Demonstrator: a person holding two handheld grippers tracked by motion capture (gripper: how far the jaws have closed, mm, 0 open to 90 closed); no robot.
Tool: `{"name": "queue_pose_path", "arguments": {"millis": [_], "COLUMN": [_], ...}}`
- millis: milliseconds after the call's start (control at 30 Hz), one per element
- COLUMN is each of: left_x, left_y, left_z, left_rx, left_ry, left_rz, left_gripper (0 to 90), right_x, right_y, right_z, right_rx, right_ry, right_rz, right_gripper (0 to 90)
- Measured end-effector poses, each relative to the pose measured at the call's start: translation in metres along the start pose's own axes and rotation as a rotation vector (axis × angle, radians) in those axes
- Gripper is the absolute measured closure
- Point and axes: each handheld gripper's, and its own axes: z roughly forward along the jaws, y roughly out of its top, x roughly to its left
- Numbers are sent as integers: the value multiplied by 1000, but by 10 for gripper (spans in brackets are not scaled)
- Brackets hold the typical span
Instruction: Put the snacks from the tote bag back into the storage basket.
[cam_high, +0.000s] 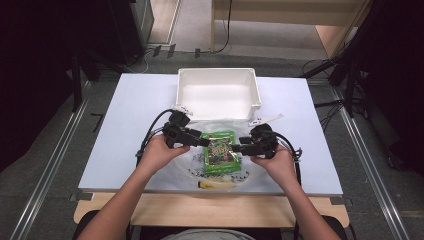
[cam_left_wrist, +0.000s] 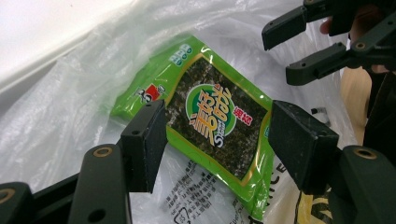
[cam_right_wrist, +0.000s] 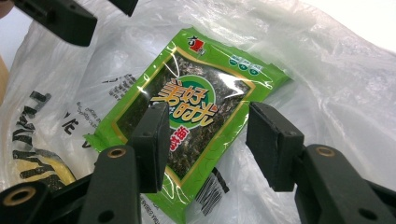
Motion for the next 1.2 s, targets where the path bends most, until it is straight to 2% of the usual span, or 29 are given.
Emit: {"name": "queue_pose_path", "arguments": {"millis": [67,300,367,400,467,633,800,1033,1200], "left_x": [-1,-4,-5,-6,-6,-12,-18,-16,-15], "left_y": [-2,-11,-14,-16,-19,-23,-27,-30,-31], "left_z": [1,2,4,5,7,14,23,31,34], "left_rx": [-7,-19,1,10,12,40,67,97,104], "left_ry": [12,-12,-11,-7,-13,-5,2,13,7], "left_rz": [-4,-23,-32,-44,-52,-27,-4,-9,-13], "left_gripper": [402,454,540,623,703,855,876,865,860], "right_x": [0,-2,-3,-4,-4,-4,-4,-6,-7], "right_y": [0,-1,-1,-1,-1,-1,-1,-2,-2], "right_z": [0,1,2,2,3,6,10,9,9], "right_rx": [4,14,12,13,14,11,19,17,15], "right_ry": [-5,-10,-13,-11,-12,-11,-14,-19,-21], "right_rz": [4,7,11,17,20,27,17,35,30], "right_gripper": [509,506,506,507,508,512,513,515,517]}}
